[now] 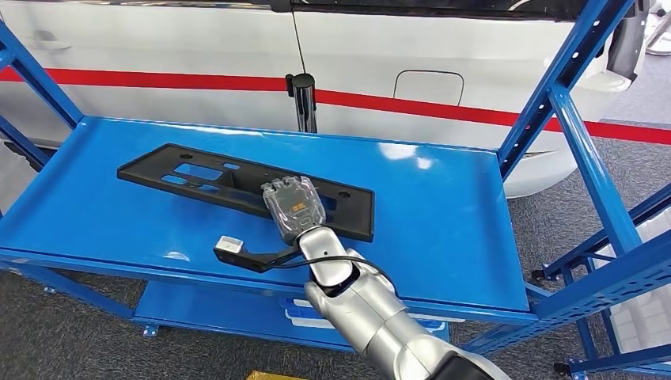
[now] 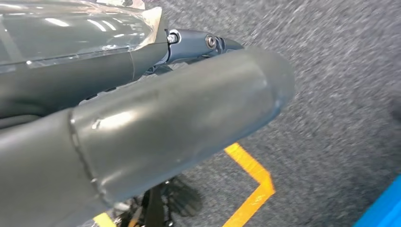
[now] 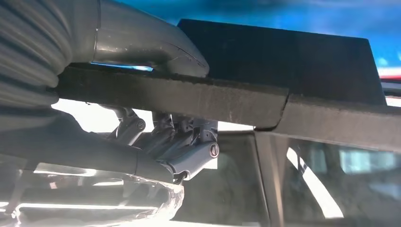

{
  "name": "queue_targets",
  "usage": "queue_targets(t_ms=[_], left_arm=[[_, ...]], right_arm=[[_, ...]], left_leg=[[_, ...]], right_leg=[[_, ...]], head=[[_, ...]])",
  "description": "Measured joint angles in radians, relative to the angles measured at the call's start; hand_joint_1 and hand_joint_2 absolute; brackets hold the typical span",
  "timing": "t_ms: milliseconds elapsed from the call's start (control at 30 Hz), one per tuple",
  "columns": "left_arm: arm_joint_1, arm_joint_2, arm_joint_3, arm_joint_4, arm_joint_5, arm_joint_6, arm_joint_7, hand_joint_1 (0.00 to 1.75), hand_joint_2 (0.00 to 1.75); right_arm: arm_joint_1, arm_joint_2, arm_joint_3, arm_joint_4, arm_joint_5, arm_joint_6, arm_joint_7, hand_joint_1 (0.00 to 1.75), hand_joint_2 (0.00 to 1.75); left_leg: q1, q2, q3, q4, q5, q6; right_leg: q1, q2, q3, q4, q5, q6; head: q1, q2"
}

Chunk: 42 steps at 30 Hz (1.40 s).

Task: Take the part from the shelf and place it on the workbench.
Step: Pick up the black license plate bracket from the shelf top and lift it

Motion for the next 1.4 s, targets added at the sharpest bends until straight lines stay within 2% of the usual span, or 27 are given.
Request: queue_targets(t_ms=[67,267,533,833,1000,1200,1400], left_arm=[[0.000,-0.001,0.002,0.000,-0.021,-0.007,-0.034,0.00,1.75],[0.000,-0.002,0.002,0.000,-0.053,-0.037,-0.061,0.00,1.75],[-0.002,-0.002,0.003,0.000,-0.066,-0.082,-0.031,0.00,1.75],[-0.005,-0.002,0.007,0.000,-0.061,-0.131,0.031,0.00,1.75],[-0.006,-0.002,0.007,0.000,-0.064,-0.167,0.051,0.00,1.75],[-0.007,-0.002,0.007,0.000,-0.058,-0.197,0.058,0.00,1.75],[-0.008,-0.001,0.011,0.000,-0.055,-0.246,0.121,0.00,1.75]], right_arm=[[0.029,0.000,-0.009,-0.079,0.018,-0.009,-0.026,1.71,1.75],[0.089,-0.010,-0.020,-0.371,0.038,-0.018,-0.078,1.75,1.75],[0.135,-0.031,-0.019,-0.588,-0.016,-0.032,-0.128,1.75,1.75],[0.141,-0.041,-0.019,-0.626,-0.087,-0.062,-0.148,1.75,1.75],[0.141,-0.041,-0.023,-0.629,-0.235,-0.067,-0.189,1.75,1.75],[0.144,-0.041,-0.032,-0.635,-0.346,-0.064,-0.229,1.75,1.75],[0.159,-0.044,-0.038,-0.648,-0.536,-0.008,-0.281,1.75,1.75]], left_leg=[[0.000,0.000,0.000,0.000,0.000,0.000],[0.000,0.001,-0.001,0.000,-0.001,0.000],[0.000,0.002,-0.001,0.000,-0.001,0.000],[0.000,0.003,0.000,0.000,-0.001,0.000],[0.000,0.003,0.000,0.000,-0.001,0.000],[0.000,0.003,-0.001,0.000,-0.001,0.000],[-0.002,0.003,-0.001,0.004,-0.004,0.004]], right_leg=[[0.000,0.000,-0.001,0.000,0.000,0.000],[0.000,0.001,-0.001,0.000,0.000,0.000],[0.000,0.002,-0.001,0.000,0.000,0.000],[0.000,0.003,-0.001,0.000,0.000,0.000],[0.000,0.003,-0.001,0.000,0.000,0.000],[0.000,0.003,-0.001,0.000,0.000,0.000],[-0.004,0.003,-0.001,-0.001,0.000,0.001]], head=[[0.000,0.000],[0.000,0.000],[0.000,0.000],[0.000,0.000],[0.000,0.000],[0.000,0.000],[0.000,0.000]])
